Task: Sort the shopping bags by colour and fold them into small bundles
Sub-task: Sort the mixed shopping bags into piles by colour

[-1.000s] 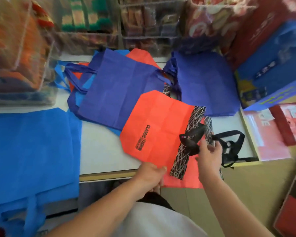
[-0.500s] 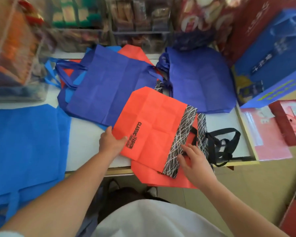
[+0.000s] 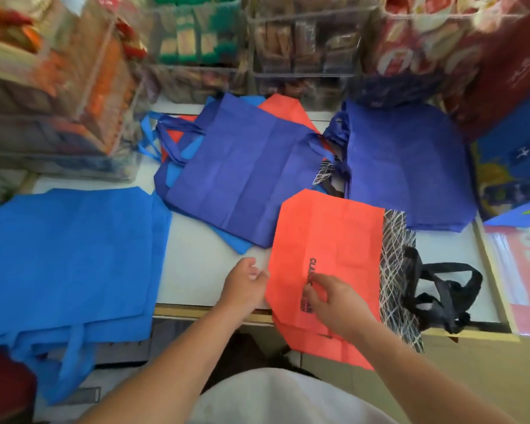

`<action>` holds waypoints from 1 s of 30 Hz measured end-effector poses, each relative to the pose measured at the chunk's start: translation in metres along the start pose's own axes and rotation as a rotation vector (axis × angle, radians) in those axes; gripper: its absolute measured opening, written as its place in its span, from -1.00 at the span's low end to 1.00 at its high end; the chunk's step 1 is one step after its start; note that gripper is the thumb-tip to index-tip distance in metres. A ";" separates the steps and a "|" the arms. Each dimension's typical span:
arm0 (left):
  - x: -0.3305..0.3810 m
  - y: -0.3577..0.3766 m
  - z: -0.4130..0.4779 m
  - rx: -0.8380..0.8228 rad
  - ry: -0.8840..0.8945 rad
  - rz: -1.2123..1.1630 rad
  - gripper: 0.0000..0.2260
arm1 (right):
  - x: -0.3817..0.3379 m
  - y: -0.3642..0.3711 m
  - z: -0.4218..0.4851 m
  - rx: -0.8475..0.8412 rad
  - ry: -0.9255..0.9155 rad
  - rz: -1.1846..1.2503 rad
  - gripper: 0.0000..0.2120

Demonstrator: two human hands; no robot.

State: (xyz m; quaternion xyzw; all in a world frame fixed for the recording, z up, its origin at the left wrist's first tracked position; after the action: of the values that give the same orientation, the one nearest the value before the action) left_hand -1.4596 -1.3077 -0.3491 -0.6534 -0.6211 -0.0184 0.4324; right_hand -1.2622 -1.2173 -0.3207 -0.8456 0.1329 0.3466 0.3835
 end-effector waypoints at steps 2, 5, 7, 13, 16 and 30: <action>-0.003 -0.032 0.020 0.039 -0.069 -0.071 -0.62 | -0.014 0.006 0.009 0.032 -0.081 -0.066 -0.61; -0.007 -0.060 0.052 0.074 -0.147 -0.307 -0.60 | -0.038 0.008 0.033 0.057 -0.187 -0.152 -0.47; -0.011 -0.066 0.067 0.075 -0.199 -0.478 -0.50 | -0.045 0.011 0.052 0.042 -0.187 -0.209 -0.32; -0.024 -0.064 0.100 -0.023 -0.372 -0.812 -0.61 | 0.006 0.027 0.076 -0.061 0.143 -0.164 -0.11; -0.015 -0.058 0.098 -0.095 -0.434 -0.864 -0.88 | 0.018 0.038 0.068 -0.078 0.188 -0.116 -0.11; 0.024 -0.116 0.076 0.197 -0.273 -0.691 -0.96 | -0.078 -0.021 0.088 0.296 0.177 0.598 -0.22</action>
State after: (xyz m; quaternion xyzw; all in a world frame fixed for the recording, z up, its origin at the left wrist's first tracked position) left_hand -1.5890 -1.2606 -0.3206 -0.3574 -0.8553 -0.0163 0.3747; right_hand -1.3508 -1.1408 -0.2963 -0.7312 0.4565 0.3459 0.3706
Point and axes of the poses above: each hand's wrist, its own z-axis towards the middle knuckle, its own y-axis out of the palm, x = y × z, the point moved 8 cm from there along z, towards the middle knuckle, and after that the axes turned 15 degrees about z, right-handed, at the moved point
